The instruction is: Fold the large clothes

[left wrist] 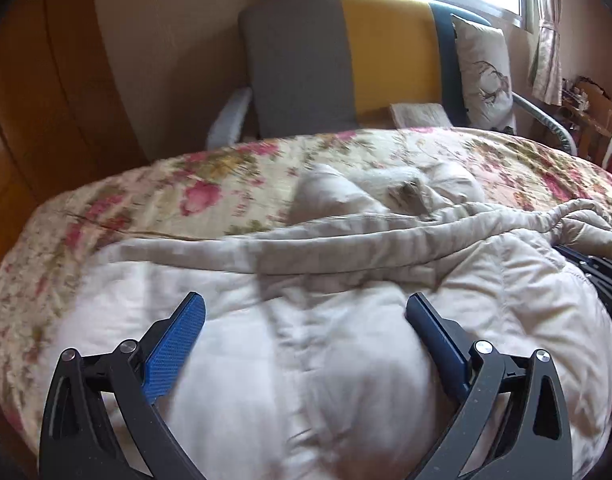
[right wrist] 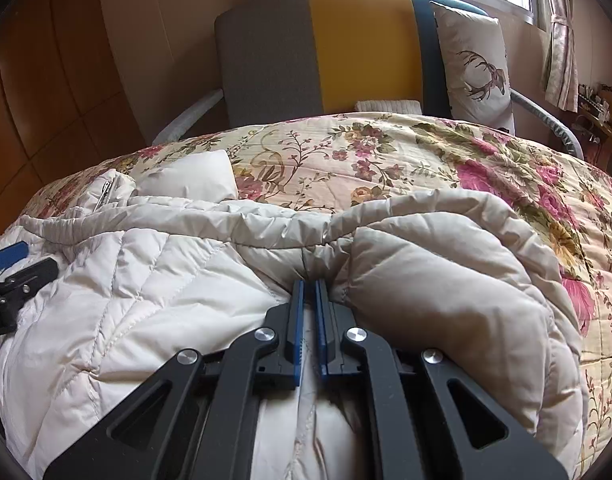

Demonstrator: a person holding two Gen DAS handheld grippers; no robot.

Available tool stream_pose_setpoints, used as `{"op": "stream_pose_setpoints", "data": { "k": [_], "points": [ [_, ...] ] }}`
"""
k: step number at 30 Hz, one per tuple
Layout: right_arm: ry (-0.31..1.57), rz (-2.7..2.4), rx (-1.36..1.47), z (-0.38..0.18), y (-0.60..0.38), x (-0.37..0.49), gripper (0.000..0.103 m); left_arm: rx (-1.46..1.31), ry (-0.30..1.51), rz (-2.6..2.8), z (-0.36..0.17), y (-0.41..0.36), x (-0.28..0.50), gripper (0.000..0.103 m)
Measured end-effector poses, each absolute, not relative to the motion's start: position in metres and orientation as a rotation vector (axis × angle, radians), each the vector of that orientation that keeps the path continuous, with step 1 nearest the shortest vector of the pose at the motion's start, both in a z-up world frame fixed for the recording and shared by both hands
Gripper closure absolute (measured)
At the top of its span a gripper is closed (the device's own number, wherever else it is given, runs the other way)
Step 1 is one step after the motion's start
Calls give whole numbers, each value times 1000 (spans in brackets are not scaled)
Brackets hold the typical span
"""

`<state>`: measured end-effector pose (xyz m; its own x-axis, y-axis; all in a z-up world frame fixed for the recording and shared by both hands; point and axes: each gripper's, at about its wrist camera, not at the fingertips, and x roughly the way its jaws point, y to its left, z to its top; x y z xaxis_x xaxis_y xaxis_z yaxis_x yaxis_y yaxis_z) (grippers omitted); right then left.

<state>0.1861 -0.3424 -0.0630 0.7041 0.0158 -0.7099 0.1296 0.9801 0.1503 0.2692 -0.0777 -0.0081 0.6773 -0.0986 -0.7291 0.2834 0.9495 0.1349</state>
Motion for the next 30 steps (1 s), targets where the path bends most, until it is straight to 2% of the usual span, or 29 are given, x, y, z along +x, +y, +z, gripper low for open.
{"op": "stream_pose_setpoints", "data": {
  "k": [4, 7, 13, 14, 16, 17, 18, 20, 23, 26, 30],
  "points": [
    [787, -64, 195, -63, -342, 186, 97, 280, 752, -88, -3, -46, 269, 3],
    [786, -65, 188, -62, -341, 185, 97, 162, 801, -107, -24, -19, 278, 3],
    [808, -59, 179, -57, -339, 185, 95, 134, 790, -121, -37, -17, 280, 3],
    [824, -57, 180, -53, -339, 185, 89, 131, 787, -121, -38, -16, 278, 3],
    [814, -74, 158, -36, -335, 180, 52, 118, 786, -127, -39, -15, 278, 3],
    [767, -83, 141, -25, -331, 173, 23, 113, 785, -129, -40, -14, 280, 3],
    [698, -92, 109, -12, -324, 165, 20, 110, 785, -130, -41, -13, 278, 3],
    [627, -123, -1, 2, -308, 161, 24, 107, 784, -130, -42, -13, 278, 3],
    [656, -129, -74, -7, -298, 177, 25, 99, 783, -133, -42, -12, 278, 3],
    [751, -173, -4, -40, -314, 195, 22, 84, 782, -140, -42, -9, 278, 3],
    [749, -187, 17, -55, -320, 201, 19, 80, 793, -135, -37, -7, 274, 3]
  ]
}}
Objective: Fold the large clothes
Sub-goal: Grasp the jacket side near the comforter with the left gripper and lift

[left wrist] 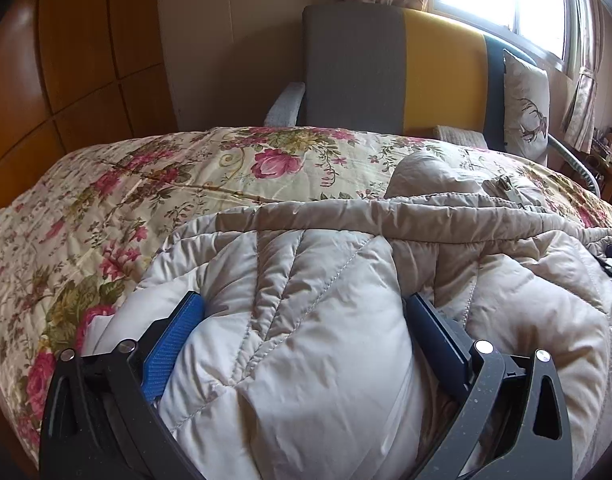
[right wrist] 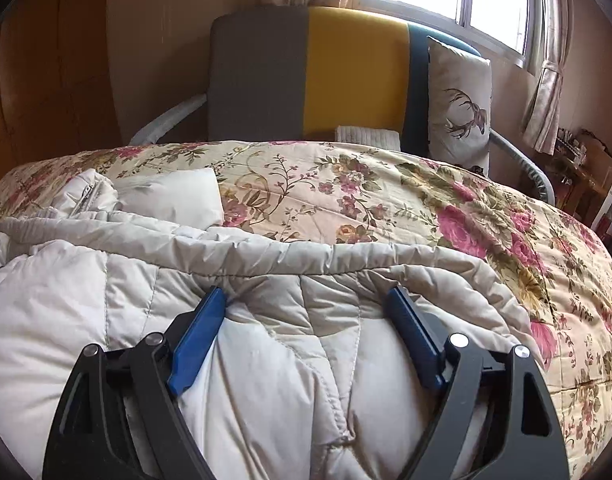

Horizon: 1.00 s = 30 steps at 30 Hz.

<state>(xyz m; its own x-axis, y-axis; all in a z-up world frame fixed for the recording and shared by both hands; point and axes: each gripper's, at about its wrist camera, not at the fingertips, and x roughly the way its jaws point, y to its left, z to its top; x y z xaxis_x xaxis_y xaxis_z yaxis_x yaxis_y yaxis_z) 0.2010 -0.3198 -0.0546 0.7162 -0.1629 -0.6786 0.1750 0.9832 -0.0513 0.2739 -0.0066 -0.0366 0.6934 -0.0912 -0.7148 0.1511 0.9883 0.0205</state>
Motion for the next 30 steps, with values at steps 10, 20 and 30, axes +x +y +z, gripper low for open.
{"op": "stream_pose_setpoints", "data": {
  "k": [10, 20, 30],
  "points": [
    [795, -168, 38, -47, -323, 204, 6, -16, 731, 20, 1, 63, 210, 3],
    [642, -96, 72, 6, -287, 110, 2, -316, 836, -83, -27, 125, 175, 3],
    [613, -93, -18, -26, -262, 63, 2, -395, 903, -148, -45, 136, 154, 3]
  ]
}}
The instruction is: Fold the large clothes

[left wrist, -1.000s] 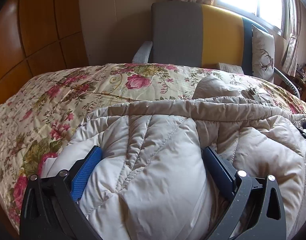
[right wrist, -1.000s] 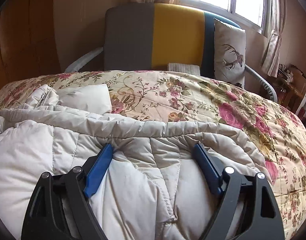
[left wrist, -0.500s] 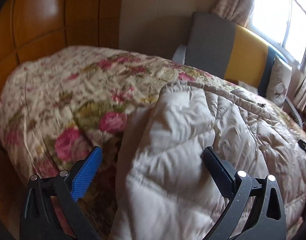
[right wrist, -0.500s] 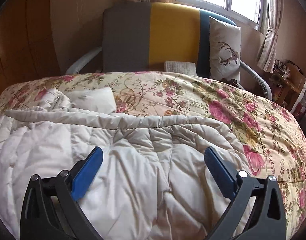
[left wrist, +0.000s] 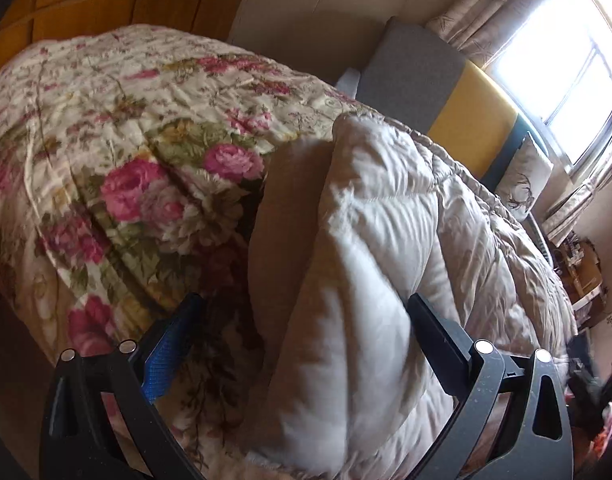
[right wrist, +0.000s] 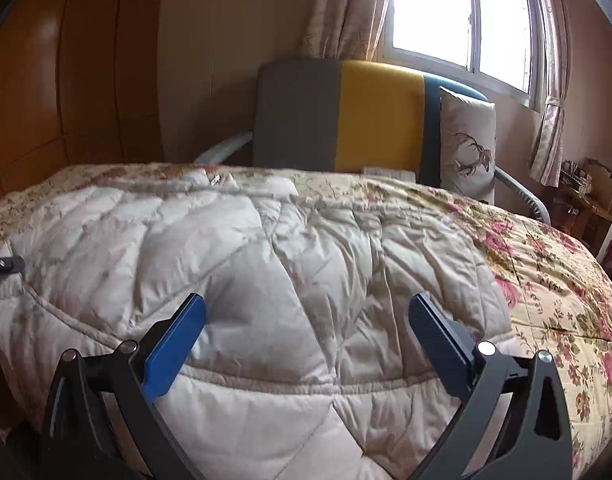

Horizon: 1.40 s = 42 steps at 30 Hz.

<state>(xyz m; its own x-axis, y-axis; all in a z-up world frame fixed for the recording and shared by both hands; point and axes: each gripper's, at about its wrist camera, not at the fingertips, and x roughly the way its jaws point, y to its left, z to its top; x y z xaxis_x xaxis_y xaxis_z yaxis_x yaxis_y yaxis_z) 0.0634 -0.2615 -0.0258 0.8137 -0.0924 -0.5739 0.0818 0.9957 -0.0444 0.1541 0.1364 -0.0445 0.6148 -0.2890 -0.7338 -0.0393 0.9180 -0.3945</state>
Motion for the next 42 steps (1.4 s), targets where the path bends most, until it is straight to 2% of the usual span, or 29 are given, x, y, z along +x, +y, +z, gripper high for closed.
{"op": "stream_pose_setpoints", "data": {
  "k": [3, 16, 19, 21, 24, 27, 29, 32, 34, 38, 42],
  "points": [
    [714, -69, 32, -51, -268, 78, 2, -447, 887, -173, -51, 141, 151, 3],
    [648, -74, 45, -59, -268, 68, 2, -812, 833, -317, -67, 152, 169, 3],
    [646, -72, 48, -59, -268, 65, 2, -826, 866, -334, -66, 152, 174, 4],
    [644, -72, 48, -59, -268, 65, 2, -821, 906, -324, -64, 149, 174, 12],
    [644, -71, 50, -59, -268, 64, 2, -771, 934, -324, -62, 142, 176, 17],
    [645, -71, 48, -59, -268, 64, 2, -777, 919, -317, -69, 144, 179, 29],
    [647, -70, 49, -59, -269, 64, 2, -801, 917, -327, -70, 148, 177, 43],
    [683, -71, 56, -53, -269, 65, 2, -827, 905, -342, -68, 151, 174, 58],
    [702, -98, 69, -40, -270, 67, 2, -811, 891, -333, -65, 149, 172, 61],
    [563, -99, 77, 4, -267, 69, 2, -755, 847, -326, -55, 143, 167, 69],
    [577, -104, -64, 23, -249, 118, 2, -752, 809, -334, -46, 143, 165, 72]
  ]
}}
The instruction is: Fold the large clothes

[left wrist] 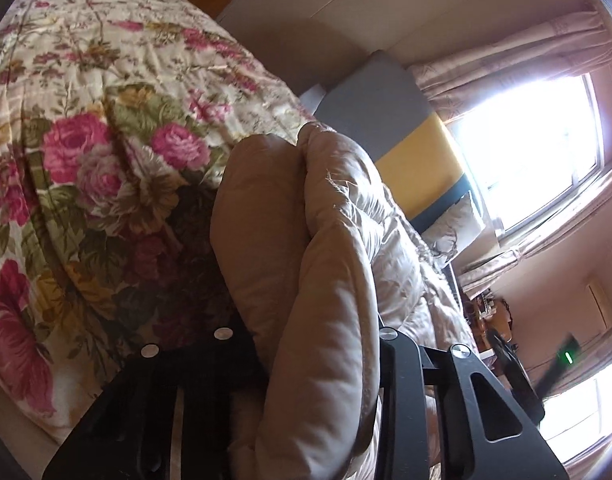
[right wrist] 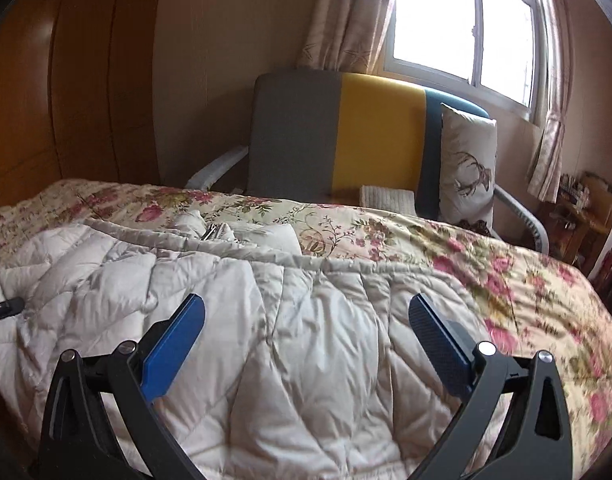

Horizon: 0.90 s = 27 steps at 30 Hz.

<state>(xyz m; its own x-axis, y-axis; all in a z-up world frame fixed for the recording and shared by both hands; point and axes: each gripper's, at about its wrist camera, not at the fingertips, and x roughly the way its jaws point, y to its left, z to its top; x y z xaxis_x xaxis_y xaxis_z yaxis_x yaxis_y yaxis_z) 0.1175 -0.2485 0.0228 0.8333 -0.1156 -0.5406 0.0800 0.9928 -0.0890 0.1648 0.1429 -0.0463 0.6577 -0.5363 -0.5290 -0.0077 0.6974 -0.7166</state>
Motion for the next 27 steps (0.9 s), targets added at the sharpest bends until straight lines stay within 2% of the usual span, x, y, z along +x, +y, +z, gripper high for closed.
{"op": "stream_pose_setpoints", "data": {
  "k": [3, 7, 12, 19, 24, 27],
  "points": [
    [649, -135, -134, 10, -241, 161, 2, -740, 793, -337, -42, 142, 165, 74],
    [814, -157, -150, -36, -245, 205, 2, -725, 747, -358, -29, 139, 162, 75],
    [839, -173, -150, -63, -247, 215, 2, -689, 657, -418, 0, 126, 157, 76],
    [855, -142, -97, -51, -263, 211, 2, -625, 584, -465, 40, 105, 150, 76],
    [774, -142, -78, -14, -256, 151, 2, -601, 562, -476, 51, 97, 146, 76],
    [706, -140, -131, -10, -244, 112, 2, -602, 553, -486, 56, 92, 142, 76]
  ]
}}
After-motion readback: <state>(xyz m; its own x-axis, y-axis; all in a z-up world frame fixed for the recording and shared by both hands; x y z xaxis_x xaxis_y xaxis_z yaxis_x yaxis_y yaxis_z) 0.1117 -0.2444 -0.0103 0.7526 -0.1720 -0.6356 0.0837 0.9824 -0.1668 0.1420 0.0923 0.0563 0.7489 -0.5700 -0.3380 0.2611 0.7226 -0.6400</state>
